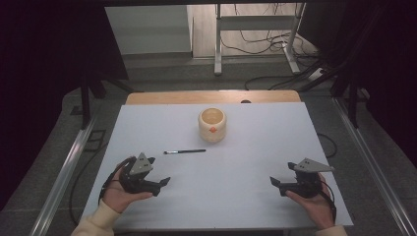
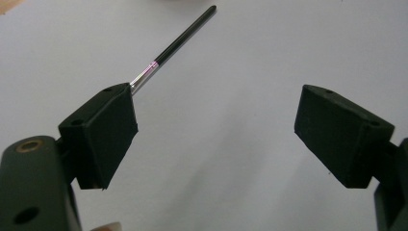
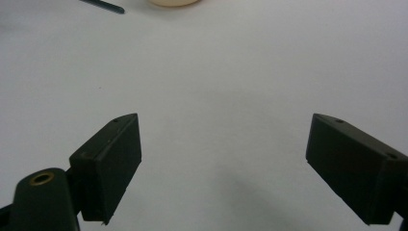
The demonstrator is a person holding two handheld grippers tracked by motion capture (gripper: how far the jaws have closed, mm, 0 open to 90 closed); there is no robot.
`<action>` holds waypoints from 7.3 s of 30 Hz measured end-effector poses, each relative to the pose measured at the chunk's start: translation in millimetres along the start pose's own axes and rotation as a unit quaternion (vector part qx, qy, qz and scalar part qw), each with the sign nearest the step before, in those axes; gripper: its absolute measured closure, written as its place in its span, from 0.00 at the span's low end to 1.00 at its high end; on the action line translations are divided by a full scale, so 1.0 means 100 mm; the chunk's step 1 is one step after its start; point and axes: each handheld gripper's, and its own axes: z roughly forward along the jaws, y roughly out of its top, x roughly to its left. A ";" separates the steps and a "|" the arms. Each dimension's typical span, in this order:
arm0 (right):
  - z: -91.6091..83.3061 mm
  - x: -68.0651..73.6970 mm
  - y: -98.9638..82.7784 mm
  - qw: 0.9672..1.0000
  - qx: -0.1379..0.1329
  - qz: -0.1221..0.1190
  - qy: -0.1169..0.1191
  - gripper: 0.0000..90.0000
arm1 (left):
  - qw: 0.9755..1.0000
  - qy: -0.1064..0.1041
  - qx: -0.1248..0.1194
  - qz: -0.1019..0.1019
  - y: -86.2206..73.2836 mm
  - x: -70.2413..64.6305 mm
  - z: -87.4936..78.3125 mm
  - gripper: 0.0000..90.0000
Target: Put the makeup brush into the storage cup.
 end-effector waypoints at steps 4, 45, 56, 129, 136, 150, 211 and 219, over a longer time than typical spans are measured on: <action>0.00 0.01 0.01 1.000 -0.001 -0.001 0.001 0.14 | 1.000 -0.001 0.008 0.010 0.06 0.01 0.02 0.18; 0.00 0.00 0.00 1.000 -0.001 -0.004 0.000 0.14 | 0.997 -0.030 0.046 0.051 0.37 0.25 0.31 0.20; 0.00 0.00 0.00 1.000 -0.001 -0.003 0.000 0.14 | 0.996 -0.044 0.053 0.054 0.43 0.34 0.37 0.20; 0.01 -0.02 -0.01 1.000 0.004 -0.001 -0.002 0.15 | 0.977 -0.110 0.152 0.098 0.74 0.81 1.09 0.20; 0.01 -0.02 -0.02 1.000 0.005 0.000 -0.002 0.15 | 0.974 -0.109 0.169 0.108 0.71 0.84 1.18 0.20; 0.02 -0.02 -0.02 1.000 0.006 0.000 -0.002 0.15 | 0.964 -0.151 0.189 0.114 0.72 0.87 1.28 0.37; 0.01 0.00 0.00 1.000 0.002 -0.002 -0.003 0.15 | 0.961 -0.119 0.167 0.188 0.88 0.72 0.81 0.93; 0.00 -0.01 0.00 1.000 0.001 -0.001 -0.003 0.15 | 0.963 -0.099 0.168 0.188 0.88 0.67 0.76 0.93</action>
